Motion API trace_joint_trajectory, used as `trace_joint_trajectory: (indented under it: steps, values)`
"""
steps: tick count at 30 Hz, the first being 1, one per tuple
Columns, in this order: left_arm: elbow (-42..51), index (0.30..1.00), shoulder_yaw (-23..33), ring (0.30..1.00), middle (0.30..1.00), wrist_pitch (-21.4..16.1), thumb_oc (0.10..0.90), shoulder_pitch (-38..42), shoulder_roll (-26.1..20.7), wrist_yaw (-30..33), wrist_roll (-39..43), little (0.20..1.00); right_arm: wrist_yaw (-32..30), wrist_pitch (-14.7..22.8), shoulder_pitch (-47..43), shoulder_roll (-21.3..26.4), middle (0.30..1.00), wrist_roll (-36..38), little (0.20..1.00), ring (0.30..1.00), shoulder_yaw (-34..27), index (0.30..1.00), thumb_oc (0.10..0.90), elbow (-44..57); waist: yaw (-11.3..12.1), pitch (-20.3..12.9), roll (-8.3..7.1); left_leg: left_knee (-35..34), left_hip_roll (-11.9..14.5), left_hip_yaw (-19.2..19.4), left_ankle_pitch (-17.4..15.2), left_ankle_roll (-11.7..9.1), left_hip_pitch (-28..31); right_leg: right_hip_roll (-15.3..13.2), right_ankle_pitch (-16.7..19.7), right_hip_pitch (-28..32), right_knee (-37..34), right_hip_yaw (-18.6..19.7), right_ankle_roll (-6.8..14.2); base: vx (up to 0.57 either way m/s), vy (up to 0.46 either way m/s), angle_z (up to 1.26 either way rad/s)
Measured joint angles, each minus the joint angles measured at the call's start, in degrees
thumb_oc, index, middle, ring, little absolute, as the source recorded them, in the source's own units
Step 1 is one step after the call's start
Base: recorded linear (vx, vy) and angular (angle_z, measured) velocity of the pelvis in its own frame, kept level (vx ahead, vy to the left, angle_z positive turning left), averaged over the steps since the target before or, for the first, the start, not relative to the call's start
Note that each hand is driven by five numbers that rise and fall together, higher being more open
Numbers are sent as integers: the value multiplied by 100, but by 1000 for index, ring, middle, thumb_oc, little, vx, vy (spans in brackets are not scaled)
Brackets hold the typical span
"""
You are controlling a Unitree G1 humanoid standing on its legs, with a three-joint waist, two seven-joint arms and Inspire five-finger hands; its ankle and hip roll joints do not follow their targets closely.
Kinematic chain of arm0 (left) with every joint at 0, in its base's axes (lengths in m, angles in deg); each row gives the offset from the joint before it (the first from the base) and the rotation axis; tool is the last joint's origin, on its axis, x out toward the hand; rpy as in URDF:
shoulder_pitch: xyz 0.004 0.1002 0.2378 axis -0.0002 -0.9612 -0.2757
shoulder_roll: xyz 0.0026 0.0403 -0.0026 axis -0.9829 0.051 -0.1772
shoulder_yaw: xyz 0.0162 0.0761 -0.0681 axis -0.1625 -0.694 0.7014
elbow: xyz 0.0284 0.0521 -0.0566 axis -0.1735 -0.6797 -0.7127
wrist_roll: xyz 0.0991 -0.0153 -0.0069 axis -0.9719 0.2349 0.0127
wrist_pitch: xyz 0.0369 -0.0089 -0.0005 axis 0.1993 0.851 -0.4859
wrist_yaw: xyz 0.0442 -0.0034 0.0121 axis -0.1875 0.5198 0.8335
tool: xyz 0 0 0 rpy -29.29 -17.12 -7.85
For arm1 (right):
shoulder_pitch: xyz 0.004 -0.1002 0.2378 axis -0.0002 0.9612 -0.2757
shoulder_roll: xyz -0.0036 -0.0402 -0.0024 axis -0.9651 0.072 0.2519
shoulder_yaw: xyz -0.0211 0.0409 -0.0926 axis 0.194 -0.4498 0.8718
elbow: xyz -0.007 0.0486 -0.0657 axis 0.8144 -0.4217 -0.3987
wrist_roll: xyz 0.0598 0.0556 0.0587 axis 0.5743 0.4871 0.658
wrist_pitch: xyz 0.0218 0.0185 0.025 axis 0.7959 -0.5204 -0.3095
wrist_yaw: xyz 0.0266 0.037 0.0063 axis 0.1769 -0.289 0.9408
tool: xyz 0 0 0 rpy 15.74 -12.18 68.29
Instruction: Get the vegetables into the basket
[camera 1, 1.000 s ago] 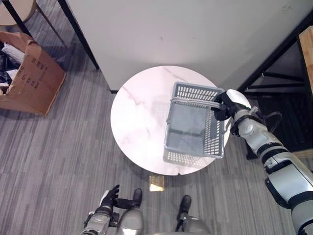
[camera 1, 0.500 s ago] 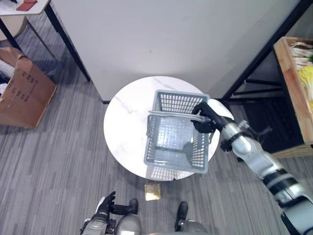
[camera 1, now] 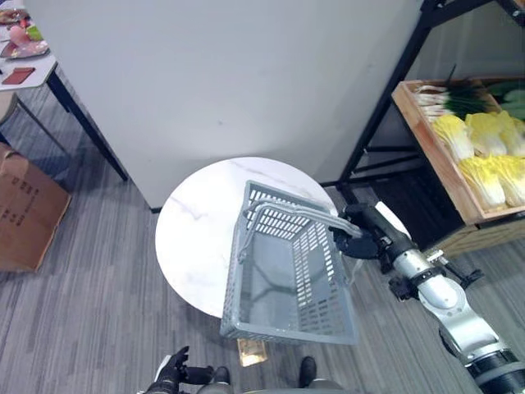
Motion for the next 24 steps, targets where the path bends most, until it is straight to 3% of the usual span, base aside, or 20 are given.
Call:
trace_joint_trajectory:
  steps: [10,14,15,16,17,18,20,21,23,24]
  values:
    - [-67,1000,44,1000,1000,-27,900,-4,5,-1,-149,1000,3,46,511,149,300,-772,300,300,-225,300,400,88,-123,-7,-9,2,-63,261,-24,38,48,-38,75,-175,98,306,29,-28,59,-15]
    - [-112,1000,44,1000,1000,-68,900,35,-60,-5,-266,1000,-44,57,569,311,300,-1193,300,300,-288,300,400,40,-188,51,-107,0,-136,641,-58,86,127,-58,112,-423,293,710,81,-134,51,-50]
    - [-54,1000,40,1000,1000,-69,900,87,-124,6,-268,1000,-70,88,543,308,300,-1333,300,300,-285,300,400,-37,-276,125,-239,16,-208,808,-61,93,122,-39,252,-537,331,785,105,-276,40,-96]
    - [-33,1000,44,1000,1000,-83,900,90,-236,7,-283,1000,-89,153,392,317,300,-1470,300,300,-278,300,400,-170,-214,192,-288,-5,-187,1098,-112,186,55,-64,438,-799,300,709,133,-182,32,-94]
    - [38,1000,39,1000,1000,-74,900,121,-332,13,-365,1000,-98,168,391,317,300,-1488,300,300,-279,300,400,-247,-242,272,-379,17,-204,1266,-39,247,27,-134,357,-768,136,465,78,-234,52,-87]
    - [54,1000,40,1000,1000,-49,900,165,-367,15,-403,1000,-101,186,372,320,300,-1500,300,300,-279,300,400,-380,-235,339,-309,27,-76,1335,-16,221,-24,-187,153,-837,356,-72,-88,-121,16,-42]
    - [137,1000,47,1000,1000,-49,900,183,-416,21,-487,1000,-99,175,380,347,300,-1621,300,300,-279,300,400,-481,-193,431,-145,22,198,1485,7,238,-49,-208,-68,-1005,1213,-652,-58,-107,1,-59]
    - [156,1000,96,1000,1000,-44,900,149,-477,30,-485,1000,-98,183,382,343,300,-1696,300,300,-264,300,400,-488,41,471,-81,36,348,1683,-2,224,-17,-447,-418,-1032,2135,-1093,-1,-40,-47,-69]
    - [120,1000,103,1000,1000,15,900,167,-546,46,-488,1000,-110,179,330,373,300,-1764,300,300,-273,300,400,-482,0,448,-212,68,286,1650,74,88,-35,-394,-519,-608,1596,-1014,99,-6,-119,-46]
    - [111,1000,211,1000,1000,14,900,105,-512,39,-489,1000,-112,179,208,427,300,-1861,300,300,-275,300,400,-489,49,449,-178,66,319,1799,90,66,-29,-268,-551,-488,1144,-1074,40,28,-123,-45]
